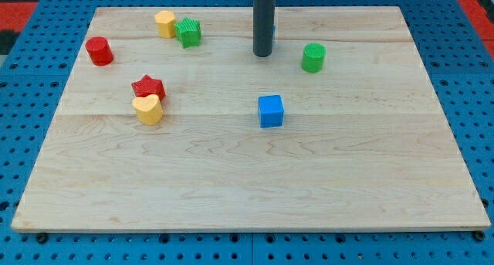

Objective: Point your hand above the green star

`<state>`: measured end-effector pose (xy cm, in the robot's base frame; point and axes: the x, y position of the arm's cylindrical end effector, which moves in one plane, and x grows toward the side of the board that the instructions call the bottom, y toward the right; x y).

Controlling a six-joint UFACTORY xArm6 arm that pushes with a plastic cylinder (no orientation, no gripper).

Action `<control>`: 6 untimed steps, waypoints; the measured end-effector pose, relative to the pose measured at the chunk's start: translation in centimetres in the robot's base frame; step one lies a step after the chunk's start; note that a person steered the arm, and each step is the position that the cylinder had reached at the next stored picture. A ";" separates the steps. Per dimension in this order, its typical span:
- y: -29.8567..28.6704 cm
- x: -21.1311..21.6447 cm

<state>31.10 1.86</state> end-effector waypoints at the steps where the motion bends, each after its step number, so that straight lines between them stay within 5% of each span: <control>1: -6.3 1.8; 2: -12.7 3.0; 4: -19.9 -2.8; 6: -19.9 -11.9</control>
